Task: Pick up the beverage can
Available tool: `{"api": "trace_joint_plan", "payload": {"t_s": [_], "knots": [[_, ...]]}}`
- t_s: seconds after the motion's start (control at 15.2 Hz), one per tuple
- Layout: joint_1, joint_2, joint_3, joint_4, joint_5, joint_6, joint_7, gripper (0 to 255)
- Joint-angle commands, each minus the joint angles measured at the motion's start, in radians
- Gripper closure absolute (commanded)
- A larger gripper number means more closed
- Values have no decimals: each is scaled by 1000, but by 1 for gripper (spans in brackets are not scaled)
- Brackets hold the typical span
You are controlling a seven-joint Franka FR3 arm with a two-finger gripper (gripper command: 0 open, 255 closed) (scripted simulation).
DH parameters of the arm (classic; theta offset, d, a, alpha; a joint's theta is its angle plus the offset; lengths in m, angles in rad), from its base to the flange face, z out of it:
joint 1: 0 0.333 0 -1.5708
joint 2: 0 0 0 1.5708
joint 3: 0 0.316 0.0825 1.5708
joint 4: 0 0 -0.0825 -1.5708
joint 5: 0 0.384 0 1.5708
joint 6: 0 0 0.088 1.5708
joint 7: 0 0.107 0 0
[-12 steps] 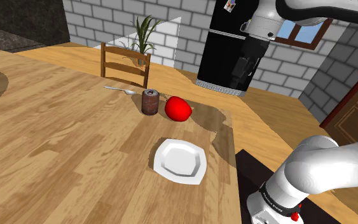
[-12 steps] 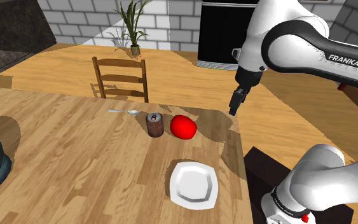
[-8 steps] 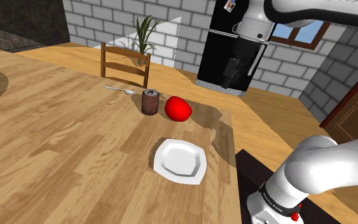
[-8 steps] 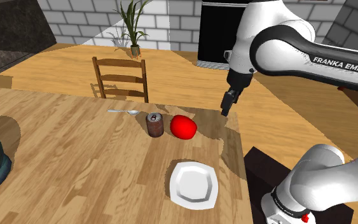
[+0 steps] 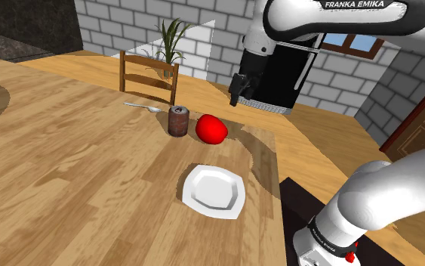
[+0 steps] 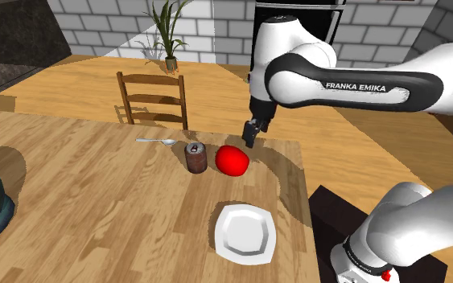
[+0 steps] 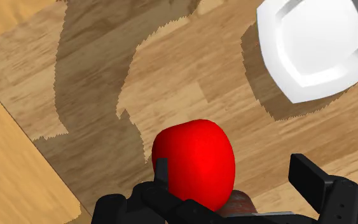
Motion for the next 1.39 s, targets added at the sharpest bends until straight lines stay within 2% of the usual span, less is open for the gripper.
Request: {"api": "trace_joint_plan", "payload": {"t_s": [0.0, 0.33, 0.66, 1.19, 1.25, 1.32], "knots": [[-1, 70, 27, 31, -13, 46, 32, 0], [-4, 256, 83, 149, -70, 120, 116, 0], [6, 454, 124, 303, -158, 159, 207, 0], [79, 794, 133, 644, -318, 137, 331, 0], [88, 822, 130, 677, -330, 130, 338, 0], [88, 823, 129, 666, -331, 143, 340, 0]]}}
